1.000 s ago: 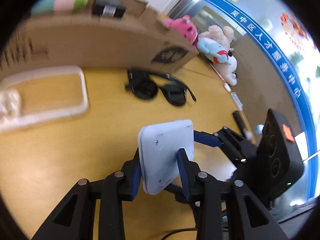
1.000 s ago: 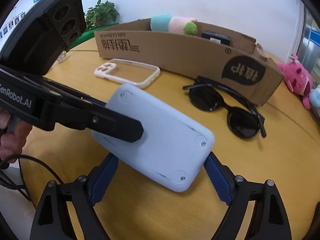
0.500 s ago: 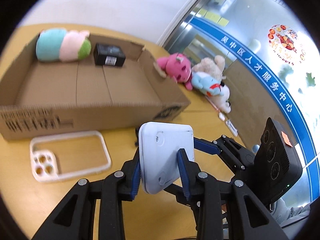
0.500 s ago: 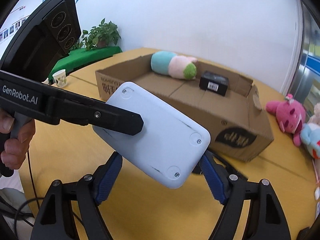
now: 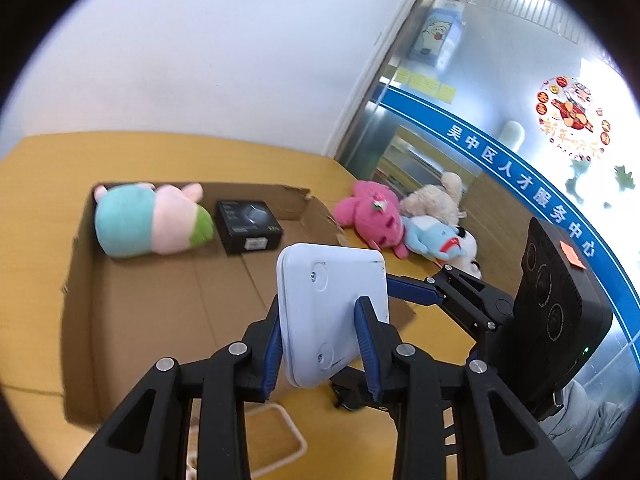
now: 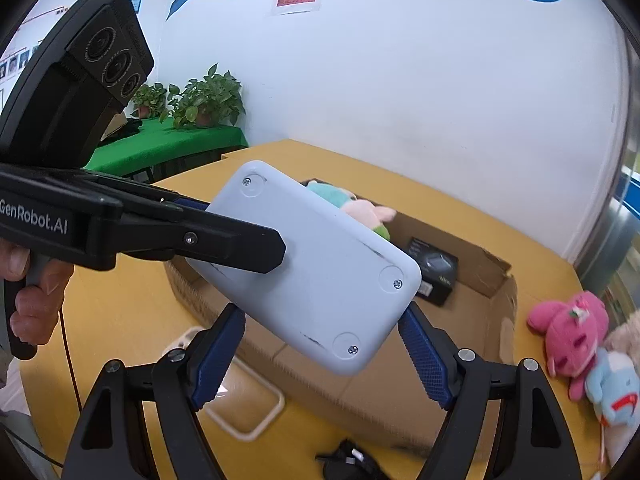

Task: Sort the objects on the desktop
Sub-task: 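Carry the power bank into the cardboard box beside the pig plush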

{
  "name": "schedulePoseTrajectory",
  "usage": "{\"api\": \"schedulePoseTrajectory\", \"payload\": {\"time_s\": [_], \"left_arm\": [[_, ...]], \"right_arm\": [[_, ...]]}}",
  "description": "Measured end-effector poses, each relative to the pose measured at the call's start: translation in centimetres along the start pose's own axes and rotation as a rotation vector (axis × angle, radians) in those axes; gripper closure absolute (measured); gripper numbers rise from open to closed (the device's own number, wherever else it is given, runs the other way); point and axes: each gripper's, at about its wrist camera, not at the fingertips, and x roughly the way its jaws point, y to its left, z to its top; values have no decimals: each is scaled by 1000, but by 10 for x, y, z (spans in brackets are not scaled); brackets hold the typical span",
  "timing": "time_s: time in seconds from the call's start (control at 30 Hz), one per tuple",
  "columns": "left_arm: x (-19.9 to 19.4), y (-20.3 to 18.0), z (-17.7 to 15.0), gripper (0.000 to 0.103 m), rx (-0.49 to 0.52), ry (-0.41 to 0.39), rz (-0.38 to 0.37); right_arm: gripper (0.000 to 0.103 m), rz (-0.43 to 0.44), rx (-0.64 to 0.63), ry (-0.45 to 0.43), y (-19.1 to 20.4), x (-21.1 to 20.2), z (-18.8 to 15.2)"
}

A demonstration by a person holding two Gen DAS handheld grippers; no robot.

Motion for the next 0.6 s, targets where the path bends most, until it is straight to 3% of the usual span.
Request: {"api": "schedulePoseTrajectory", "payload": {"time_s": [0.33, 0.6], "left_arm": [[37, 109, 42, 71, -144, 68, 69], [83, 181, 38, 71, -281, 212, 151]], "right_arm": [[25, 158, 17, 123, -23, 124, 67], [25, 318, 86, 292, -36, 233, 65]]}}
